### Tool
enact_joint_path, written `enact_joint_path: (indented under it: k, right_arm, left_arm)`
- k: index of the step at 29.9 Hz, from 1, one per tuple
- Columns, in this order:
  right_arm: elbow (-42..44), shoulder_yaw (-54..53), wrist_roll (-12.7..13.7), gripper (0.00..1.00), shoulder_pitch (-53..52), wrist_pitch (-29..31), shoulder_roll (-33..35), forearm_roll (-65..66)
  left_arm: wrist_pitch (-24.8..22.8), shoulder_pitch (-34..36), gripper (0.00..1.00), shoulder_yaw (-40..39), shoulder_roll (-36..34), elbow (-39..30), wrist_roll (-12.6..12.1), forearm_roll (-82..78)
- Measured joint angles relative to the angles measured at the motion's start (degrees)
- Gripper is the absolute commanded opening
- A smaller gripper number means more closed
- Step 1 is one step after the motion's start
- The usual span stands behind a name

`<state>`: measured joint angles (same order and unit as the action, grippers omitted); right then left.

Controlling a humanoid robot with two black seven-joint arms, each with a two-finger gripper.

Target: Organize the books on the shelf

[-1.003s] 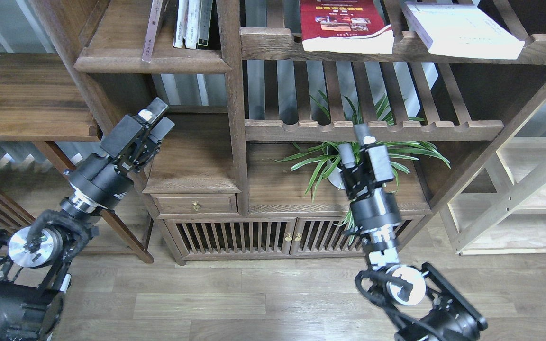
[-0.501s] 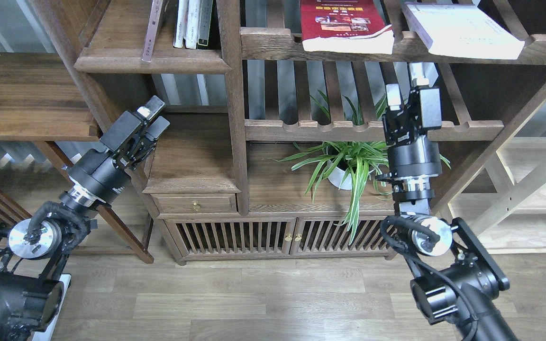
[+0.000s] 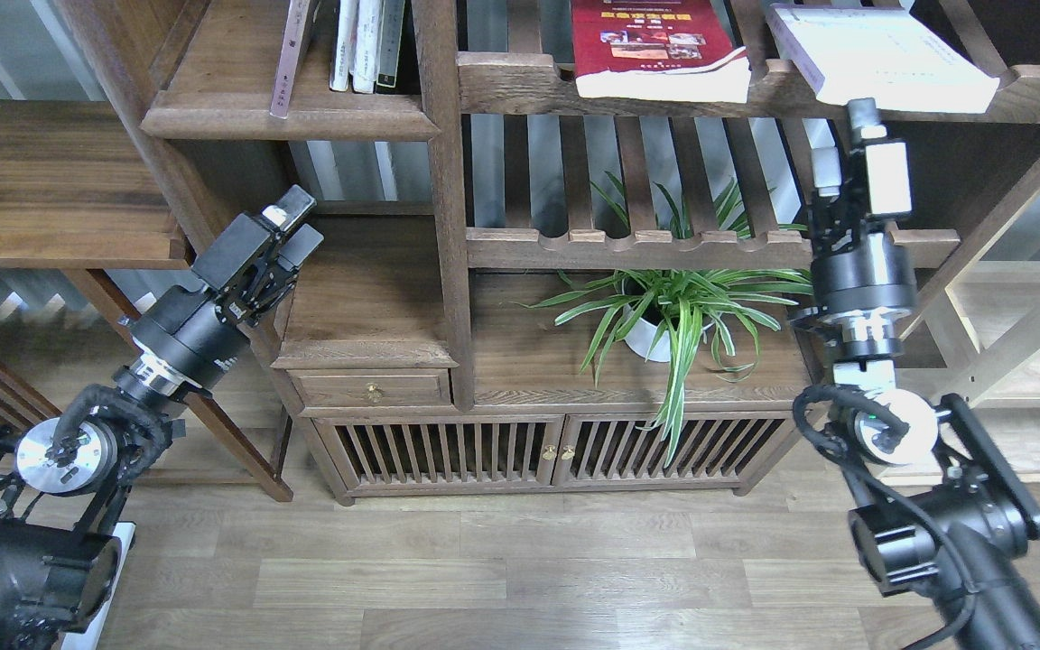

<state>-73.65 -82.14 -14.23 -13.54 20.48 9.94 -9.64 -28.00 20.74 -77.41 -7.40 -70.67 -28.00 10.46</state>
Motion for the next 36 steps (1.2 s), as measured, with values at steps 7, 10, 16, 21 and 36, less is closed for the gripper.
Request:
enact_joint_path:
  k: [7, 10, 16, 21, 36]
  right_arm:
    - [0.32, -0.12, 0.93, 0.99, -1.75, -2.28, 0.59, -0.25]
    - [1.56, 0.32, 1.37, 0.99, -3.22, -3.44, 0.50, -0.28]
    - [2.73, 0.40, 2.35, 0.99, -5.78, -5.76, 0.57, -1.03]
    - [3.51, -0.42, 2.53, 0.99, -7.07, -6.14, 1.17, -1.50]
    - [5.46, -1.34, 2.78, 0.99, -7.90, -6.68, 5.18, -2.41]
  left_arm:
    - [0.00, -0.07, 0.96, 0.09, 0.00, 0.00, 0.00, 0.00]
    - [0.00, -0.14, 0.96, -0.33, -0.17, -0.01, 0.00, 0.00]
    - [0.00, -0.49, 0.96, -0.47, -0.82, -0.01, 0.00, 0.02]
    - [0.00, -0.53, 0.96, -0.47, -0.85, -0.05, 0.00, 0.08]
    - [0.00, -0.52, 0.97, -0.55, -0.86, -0.07, 0.00, 0.09]
